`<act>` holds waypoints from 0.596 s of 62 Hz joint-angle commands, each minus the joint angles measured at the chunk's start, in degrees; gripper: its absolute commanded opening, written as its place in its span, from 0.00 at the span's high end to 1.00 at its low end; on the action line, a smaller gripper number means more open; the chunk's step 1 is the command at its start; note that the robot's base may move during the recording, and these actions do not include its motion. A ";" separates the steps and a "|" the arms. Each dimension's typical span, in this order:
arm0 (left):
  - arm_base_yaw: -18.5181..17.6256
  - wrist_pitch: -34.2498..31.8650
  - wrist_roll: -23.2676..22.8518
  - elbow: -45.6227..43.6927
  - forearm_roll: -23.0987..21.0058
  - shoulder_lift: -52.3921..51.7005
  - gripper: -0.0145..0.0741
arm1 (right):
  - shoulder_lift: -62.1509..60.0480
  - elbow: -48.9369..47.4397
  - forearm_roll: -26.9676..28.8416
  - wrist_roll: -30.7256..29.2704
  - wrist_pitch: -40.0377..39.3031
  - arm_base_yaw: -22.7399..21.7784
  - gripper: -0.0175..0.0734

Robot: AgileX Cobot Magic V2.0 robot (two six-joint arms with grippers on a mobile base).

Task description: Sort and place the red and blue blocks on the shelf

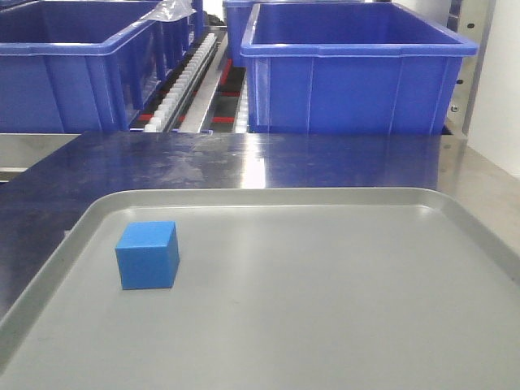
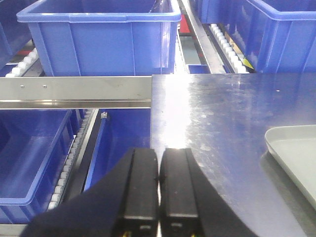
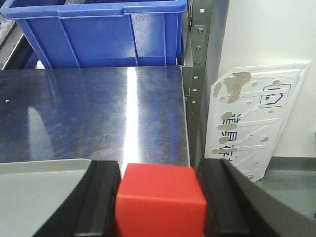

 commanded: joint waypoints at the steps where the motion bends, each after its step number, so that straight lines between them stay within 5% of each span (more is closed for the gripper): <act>1: 0.00 -4.88 -0.19 2.58 -0.02 -1.22 0.69 | -0.05 -1.53 -0.63 -0.53 -5.33 -0.40 0.75; 37: 0.00 -4.88 -0.19 2.58 -0.02 -1.22 0.69 | -0.05 -1.53 -0.63 -0.53 -5.28 -0.40 0.75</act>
